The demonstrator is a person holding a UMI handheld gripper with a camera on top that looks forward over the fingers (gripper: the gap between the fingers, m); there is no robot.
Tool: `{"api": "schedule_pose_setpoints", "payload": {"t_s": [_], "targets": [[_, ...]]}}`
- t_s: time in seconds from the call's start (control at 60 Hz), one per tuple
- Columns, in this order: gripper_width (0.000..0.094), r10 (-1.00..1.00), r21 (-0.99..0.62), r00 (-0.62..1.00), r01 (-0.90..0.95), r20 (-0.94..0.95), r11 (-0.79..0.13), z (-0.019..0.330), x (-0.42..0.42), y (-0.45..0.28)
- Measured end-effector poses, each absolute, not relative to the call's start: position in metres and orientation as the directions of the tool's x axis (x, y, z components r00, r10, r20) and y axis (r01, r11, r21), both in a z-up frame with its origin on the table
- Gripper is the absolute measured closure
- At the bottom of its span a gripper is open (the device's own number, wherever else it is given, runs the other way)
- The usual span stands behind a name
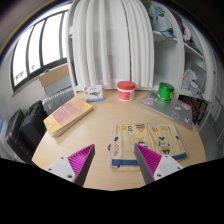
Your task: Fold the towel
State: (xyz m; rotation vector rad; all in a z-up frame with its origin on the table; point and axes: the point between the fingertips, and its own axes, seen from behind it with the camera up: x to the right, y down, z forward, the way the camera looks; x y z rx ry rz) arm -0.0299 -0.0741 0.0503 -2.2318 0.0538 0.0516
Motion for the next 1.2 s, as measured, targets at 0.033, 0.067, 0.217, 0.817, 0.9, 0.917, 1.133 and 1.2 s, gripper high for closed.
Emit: {"api": "schedule_pose_setpoints", "payload": {"t_s": [0.033, 0.067, 0.217, 0.817, 0.9, 0.917, 1.133, 1.2], "targets": [[0.0109, -0.022, -0.789, 0.998, -0.058, -0.057, -0.612, 0.045, -0.029, -0.061], [0.0111, -0.019, -0.791, 0.998, -0.053, -0.052, -0.609, 0.040, -0.028, -0.050], [0.0198, -0.018, -0.766, 1.000, -0.012, 0.000, -0.642, 0.001, -0.017, -0.023], [0.0926, -0.007, -0.810, 0.999, -0.031, -0.033, -0.586, 0.062, 0.031, -0.010], [0.0925, -0.094, -0.824, 0.991, -0.133, -0.097, -0.551, 0.085, 0.076, -0.013], [0.0924, -0.112, -0.825, 0.989, -0.147, -0.102, -0.545, 0.088, 0.087, -0.013], [0.0908, -0.195, -0.757, 0.979, -0.167, -0.053, -0.632, 0.023, 0.179, -0.031], [0.0901, -0.216, -0.710, 0.975, -0.187, -0.050, -0.679, -0.008, 0.190, -0.041]]}}
